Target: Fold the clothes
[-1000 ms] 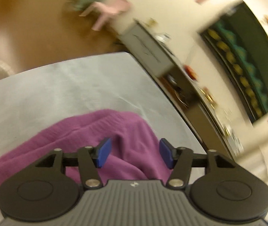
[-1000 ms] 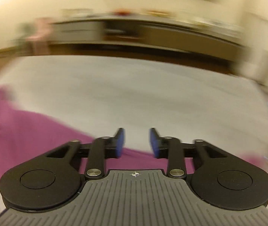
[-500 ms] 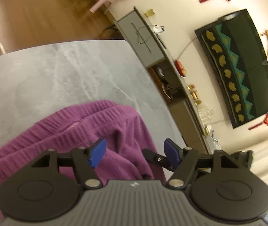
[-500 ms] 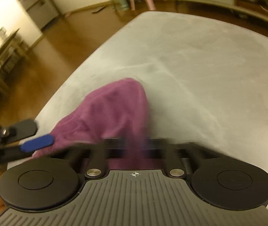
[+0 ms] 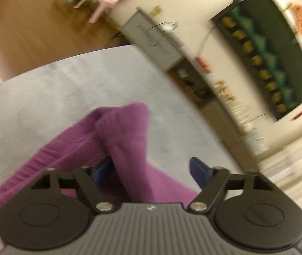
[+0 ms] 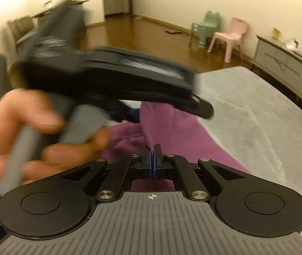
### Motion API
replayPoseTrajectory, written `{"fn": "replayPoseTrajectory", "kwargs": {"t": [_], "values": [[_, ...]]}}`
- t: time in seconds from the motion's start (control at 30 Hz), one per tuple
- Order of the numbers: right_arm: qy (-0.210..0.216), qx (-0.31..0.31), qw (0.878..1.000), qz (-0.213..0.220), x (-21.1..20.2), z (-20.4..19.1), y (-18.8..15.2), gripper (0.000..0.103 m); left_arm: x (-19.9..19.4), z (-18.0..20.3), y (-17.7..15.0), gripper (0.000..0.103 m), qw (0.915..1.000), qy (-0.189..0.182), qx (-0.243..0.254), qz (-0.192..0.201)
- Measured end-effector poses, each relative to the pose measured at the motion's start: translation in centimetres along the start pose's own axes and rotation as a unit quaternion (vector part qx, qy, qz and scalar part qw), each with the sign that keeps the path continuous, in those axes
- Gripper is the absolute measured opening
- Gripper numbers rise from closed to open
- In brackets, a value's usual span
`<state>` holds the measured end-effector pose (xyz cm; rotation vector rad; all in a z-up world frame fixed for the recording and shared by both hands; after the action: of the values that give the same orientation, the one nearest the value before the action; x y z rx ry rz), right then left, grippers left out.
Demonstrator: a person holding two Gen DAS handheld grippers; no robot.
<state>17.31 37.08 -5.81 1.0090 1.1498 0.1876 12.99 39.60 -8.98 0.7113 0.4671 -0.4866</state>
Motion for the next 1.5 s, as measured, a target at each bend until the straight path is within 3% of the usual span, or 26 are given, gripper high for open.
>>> {"fn": "replayPoseTrajectory", "kwargs": {"t": [0.03,0.1,0.13,0.17,0.23,0.27,0.33,0.53,0.7,0.8,0.83,0.87,0.9,1.0,1.07,1.13,1.23,1.37,1.5], "values": [[-0.001,-0.001,1.000,0.004,-0.3,-0.5,-0.3,0.000,-0.8,0.0,-0.1,0.004,1.0000,-0.007,0.002,0.004],[-0.007,0.017,1.000,0.018,-1.5,-0.6,-1.1,0.000,-2.4,-0.1,-0.4,0.002,0.9997,-0.021,0.006,0.012],[-0.017,0.032,0.999,0.033,-3.1,-0.3,-1.6,0.003,-5.0,0.1,-0.7,0.002,0.9969,-0.073,-0.007,0.030],[-0.027,0.046,0.997,0.047,-4.7,0.0,-2.2,0.017,-7.6,0.1,-1.0,0.003,0.9919,-0.112,-0.004,0.059],[-0.056,0.050,0.995,0.062,-7.4,-0.4,-4.3,0.036,-7.4,-2.1,-1.5,0.002,0.9971,-0.055,-0.024,0.048],[-0.073,0.044,0.994,0.066,-8.7,-0.9,-5.6,0.040,-7.1,-3.4,-1.7,0.002,0.9984,-0.020,-0.035,0.039],[-0.114,0.016,0.992,0.048,-9.4,-2.7,-8.8,0.040,-7.3,-4.4,-1.8,0.002,0.9981,-0.007,-0.045,0.040],[-0.223,-0.119,0.967,-0.026,-6.5,-8.0,-16.5,0.036,-8.5,-4.4,-1.6,0.003,0.9902,-0.083,-0.083,0.075],[-0.293,-0.171,0.940,-0.046,-4.5,-9.0,-16.3,0.031,-9.5,-4.3,-1.5,0.003,0.9768,-0.148,-0.115,0.104],[-0.321,-0.188,0.925,-0.073,-3.4,-7.9,-16.1,0.025,-9.5,-5.4,-1.1,0.003,0.9629,-0.188,-0.162,0.106],[-0.324,-0.181,0.925,-0.076,-3.8,-7.6,-16.2,0.015,-9.3,-5.6,-1.1,0.003,0.9602,-0.195,-0.172,0.101],[-0.327,-0.175,0.925,-0.079,-4.1,-7.4,-16.3,0.000,-9.3,-5.6,-1.2,0.003,0.9619,-0.188,-0.171,0.099],[-0.328,-0.168,0.926,-0.079,-4.6,-7.2,-16.3,0.000,-9.3,-5.7,-1.4,0.003,0.9646,-0.178,-0.168,0.099],[-0.313,-0.142,0.937,-0.050,-8.9,-7.2,-14.6,0.000,-10.2,-5.7,-3.0,0.004,0.9845,-0.096,-0.126,0.075],[-0.281,-0.141,0.947,-0.062,-11.1,-7.4,-14.8,0.000,-10.4,-5.8,-3.6,0.003,0.9911,-0.051,-0.108,0.060],[-0.245,-0.146,0.955,-0.086,-11.2,-7.7,-15.8,0.000,-9.6,-6.1,-3.6,0.004,0.9931,-0.022,-0.105,0.047],[-0.255,-0.185,0.943,-0.104,-8.6,-8.5,-17.4,0.000,-8.6,-6.5,-3.5,0.004,0.9944,0.020,-0.100,0.028],[-0.265,-0.191,0.939,-0.103,-7.0,-8.9,-17.8,0.000,-8.2,-7.3,-3.4,0.005,0.9935,0.072,-0.085,0.022],[-0.270,-0.180,0.939,-0.110,-7.5,-8.6,-18.6,0.004,-8.2,-7.4,-3.5,0.005,0.9925,0.087,-0.086,0.007]]}}
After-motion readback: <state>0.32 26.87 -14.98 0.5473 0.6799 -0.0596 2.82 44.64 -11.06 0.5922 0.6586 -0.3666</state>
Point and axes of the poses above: each gripper's, at about its wrist camera, not at the fingertips, and x roughly the way its jaws point, z to its right, y to its top, the point moved 3 cm from there along x, roughly the way its jaws point, and after that the axes turned 3 degrees about -y, right-handed, at the moved point
